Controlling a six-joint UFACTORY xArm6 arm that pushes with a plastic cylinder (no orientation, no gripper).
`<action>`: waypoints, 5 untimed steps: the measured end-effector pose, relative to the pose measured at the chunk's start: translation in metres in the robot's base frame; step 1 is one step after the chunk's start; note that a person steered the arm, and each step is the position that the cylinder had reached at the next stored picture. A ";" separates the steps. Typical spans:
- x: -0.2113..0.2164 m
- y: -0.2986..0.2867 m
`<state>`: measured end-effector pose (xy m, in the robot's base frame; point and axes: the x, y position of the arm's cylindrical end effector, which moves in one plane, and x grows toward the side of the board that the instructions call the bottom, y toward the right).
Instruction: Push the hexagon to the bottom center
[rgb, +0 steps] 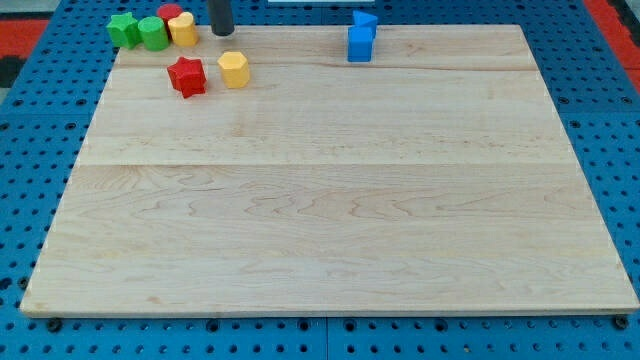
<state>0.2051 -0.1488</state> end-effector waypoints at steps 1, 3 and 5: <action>0.072 0.018; 0.128 0.045; 0.191 0.111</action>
<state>0.3960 -0.0375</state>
